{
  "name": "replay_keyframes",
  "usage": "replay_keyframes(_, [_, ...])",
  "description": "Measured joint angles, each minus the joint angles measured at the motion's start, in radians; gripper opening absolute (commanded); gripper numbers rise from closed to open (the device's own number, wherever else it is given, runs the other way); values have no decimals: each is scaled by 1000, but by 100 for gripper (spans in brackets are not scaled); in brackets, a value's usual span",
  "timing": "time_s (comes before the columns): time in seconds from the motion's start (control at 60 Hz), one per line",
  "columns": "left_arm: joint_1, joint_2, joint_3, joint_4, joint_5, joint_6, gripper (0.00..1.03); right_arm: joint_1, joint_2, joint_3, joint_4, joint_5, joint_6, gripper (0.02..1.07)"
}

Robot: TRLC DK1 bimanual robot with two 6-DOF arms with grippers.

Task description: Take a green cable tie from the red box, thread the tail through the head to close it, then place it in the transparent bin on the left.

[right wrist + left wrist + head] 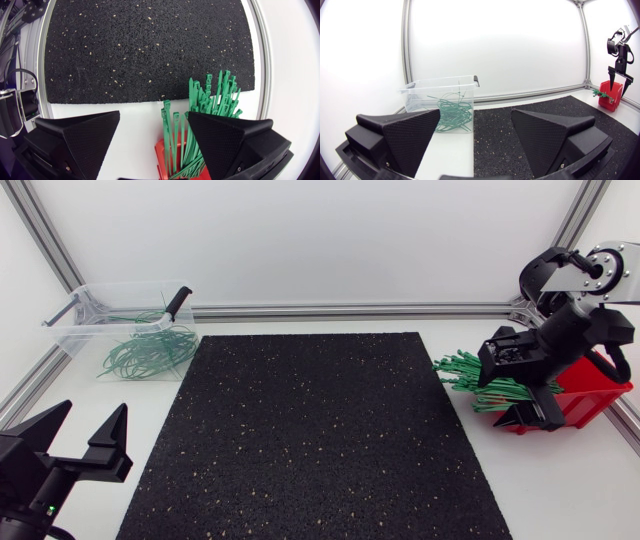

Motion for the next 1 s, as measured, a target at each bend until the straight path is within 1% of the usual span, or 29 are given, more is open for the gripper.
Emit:
replay_keyframes(0.1, [0, 0, 0, 0, 0, 0, 99, 0, 5, -4, 19, 0, 0, 90])
replay_keyframes(0.333, [0, 0, 0, 0, 0, 0, 99, 14, 48, -5, 48, -1, 0, 61])
replay_keyframes(0.483, [0, 0, 0, 0, 0, 0, 99, 28, 61, -8, 63, 0, 0, 60])
replay_keyframes(0.55, [0, 0, 0, 0, 0, 0, 99, 33, 68, -8, 66, 0, 0, 51])
replay_keyframes(0.6, [0, 0, 0, 0, 0, 0, 99, 33, 73, -8, 66, 0, 0, 48])
replay_keyframes(0.817, [0, 0, 0, 0, 0, 0, 99, 31, 101, -8, 89, 4, 0, 48])
replay_keyframes(1.0, [-7, 0, 0, 0, 0, 0, 99, 18, 107, -8, 94, 3, 0, 31])
